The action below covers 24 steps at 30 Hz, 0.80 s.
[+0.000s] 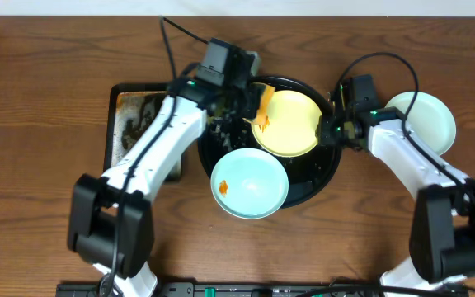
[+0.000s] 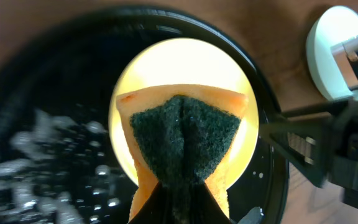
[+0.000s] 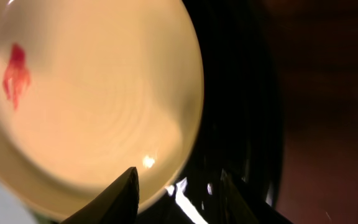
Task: Clean dirty plates on tray and stack at the side
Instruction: 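Scrub the sauce on the yellow plate with the held sponge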
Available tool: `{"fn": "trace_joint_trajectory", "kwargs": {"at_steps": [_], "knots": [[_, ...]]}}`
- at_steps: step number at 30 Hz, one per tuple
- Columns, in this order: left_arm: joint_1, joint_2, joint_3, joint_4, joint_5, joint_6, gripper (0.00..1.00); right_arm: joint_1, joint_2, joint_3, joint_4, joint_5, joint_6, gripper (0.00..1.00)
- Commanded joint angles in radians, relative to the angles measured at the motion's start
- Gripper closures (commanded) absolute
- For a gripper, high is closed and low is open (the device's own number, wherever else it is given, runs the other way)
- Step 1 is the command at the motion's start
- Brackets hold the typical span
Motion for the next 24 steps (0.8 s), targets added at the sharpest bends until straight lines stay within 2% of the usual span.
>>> {"fn": "trace_joint_trajectory", "kwargs": {"at_steps": [1,3,8,12,14,16,17,24], "knots": [[-0.036,0.067,0.014,0.013,0.006,-0.079,0.93,0.002,0.07,0.004,0.038,-0.008,0.027,0.6],[-0.058,0.103,0.014,0.02,0.006,-0.092,0.93,0.002,0.106,0.004,0.065,-0.008,0.028,0.62],[-0.092,0.15,0.014,0.034,0.006,-0.092,0.93,0.001,0.153,0.004,0.122,-0.008,0.029,0.72],[-0.102,0.168,0.014,0.058,0.006,-0.092,0.93,0.0,0.154,0.004,0.159,-0.002,0.031,0.73],[-0.102,0.172,0.014,0.063,0.005,-0.091,0.93,-0.003,0.154,0.004,0.177,0.001,0.031,0.8],[-0.102,0.176,0.014,0.068,-0.007,-0.091,0.92,-0.005,0.154,0.004,0.182,0.008,0.043,0.94],[-0.102,0.179,0.014,0.069,-0.016,-0.091,0.93,-0.005,0.154,0.004,0.181,0.008,0.043,0.95],[-0.115,0.228,0.011,0.107,-0.068,-0.092,0.92,-0.005,0.154,0.004,0.175,0.008,0.043,0.96]]}}
